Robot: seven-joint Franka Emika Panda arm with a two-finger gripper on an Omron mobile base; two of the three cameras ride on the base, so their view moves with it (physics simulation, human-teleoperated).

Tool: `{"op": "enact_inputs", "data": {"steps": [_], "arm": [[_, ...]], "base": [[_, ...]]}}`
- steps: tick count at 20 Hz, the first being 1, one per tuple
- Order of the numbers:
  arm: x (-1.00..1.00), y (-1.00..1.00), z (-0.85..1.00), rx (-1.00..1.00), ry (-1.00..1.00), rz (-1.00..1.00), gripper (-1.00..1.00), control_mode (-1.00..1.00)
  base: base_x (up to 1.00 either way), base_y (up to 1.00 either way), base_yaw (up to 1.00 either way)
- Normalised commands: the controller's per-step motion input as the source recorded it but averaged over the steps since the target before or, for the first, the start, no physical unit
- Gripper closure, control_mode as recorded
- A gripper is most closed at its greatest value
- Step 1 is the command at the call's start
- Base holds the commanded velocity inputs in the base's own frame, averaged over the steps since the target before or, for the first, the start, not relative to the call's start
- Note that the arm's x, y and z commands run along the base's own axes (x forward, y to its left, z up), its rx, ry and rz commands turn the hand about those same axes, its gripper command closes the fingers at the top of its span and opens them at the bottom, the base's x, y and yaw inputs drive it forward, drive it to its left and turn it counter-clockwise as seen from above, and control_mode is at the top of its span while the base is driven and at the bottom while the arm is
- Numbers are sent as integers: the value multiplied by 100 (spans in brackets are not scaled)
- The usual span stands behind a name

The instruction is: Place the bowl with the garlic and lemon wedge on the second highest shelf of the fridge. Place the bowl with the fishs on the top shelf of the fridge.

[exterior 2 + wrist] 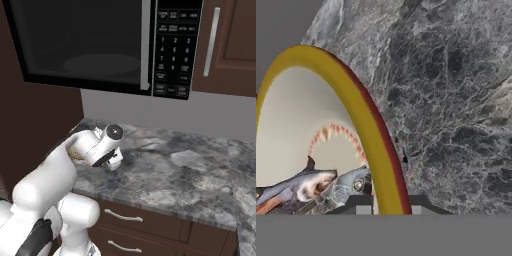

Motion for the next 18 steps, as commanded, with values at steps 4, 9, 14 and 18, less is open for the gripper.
{"op": "enact_inputs", "data": {"steps": [4, 9, 14, 18], "arm": [[-96, 0, 100, 5, -8, -21, 100, -100], [-96, -15, 92, 9, 17, -13, 100, -100], [-49, 0, 2, 0, 3, 0, 100, 100], [0, 0, 0, 0, 0, 0, 100, 100]], "base": [[0, 0, 0], [0, 0, 0], [-40, -2, 0], [-100, -34, -1]]}}
